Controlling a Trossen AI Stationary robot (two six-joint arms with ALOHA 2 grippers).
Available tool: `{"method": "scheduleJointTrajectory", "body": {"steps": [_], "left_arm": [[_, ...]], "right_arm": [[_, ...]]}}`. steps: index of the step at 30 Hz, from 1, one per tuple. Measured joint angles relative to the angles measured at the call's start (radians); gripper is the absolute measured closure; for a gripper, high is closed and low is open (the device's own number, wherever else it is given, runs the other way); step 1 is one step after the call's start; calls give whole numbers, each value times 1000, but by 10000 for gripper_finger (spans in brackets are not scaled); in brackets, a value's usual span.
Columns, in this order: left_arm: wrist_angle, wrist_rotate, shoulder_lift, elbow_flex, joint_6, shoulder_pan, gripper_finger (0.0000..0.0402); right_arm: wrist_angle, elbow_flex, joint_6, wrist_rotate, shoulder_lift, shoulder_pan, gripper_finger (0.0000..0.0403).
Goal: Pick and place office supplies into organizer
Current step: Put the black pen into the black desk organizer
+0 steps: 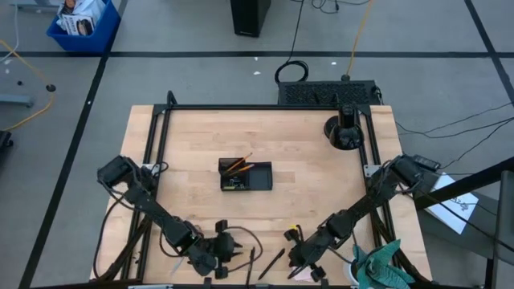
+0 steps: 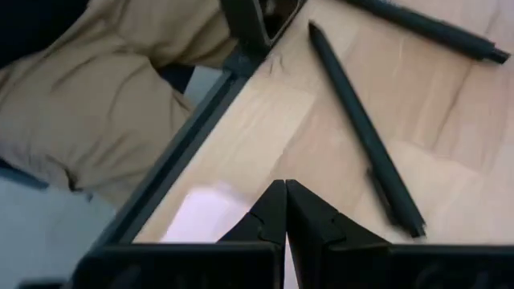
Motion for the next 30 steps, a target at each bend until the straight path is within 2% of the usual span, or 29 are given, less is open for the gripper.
{"method": "scheduleJointTrajectory", "body": {"steps": [8,12,22,30], "left_arm": [[165,66,130,0,-46,-31,312],[185,93,166,0,-77,-28,312],[220,92,172,0,-62,-20,312],[217,88,172,0,-60,-16,312]], "right_arm": [[137,1,26,0,48,-26,403],[129,1,26,-5,57,-44,403],[123,1,31,-30,64,-43,403],[196,24,56,-25,171,-48,403]]}}
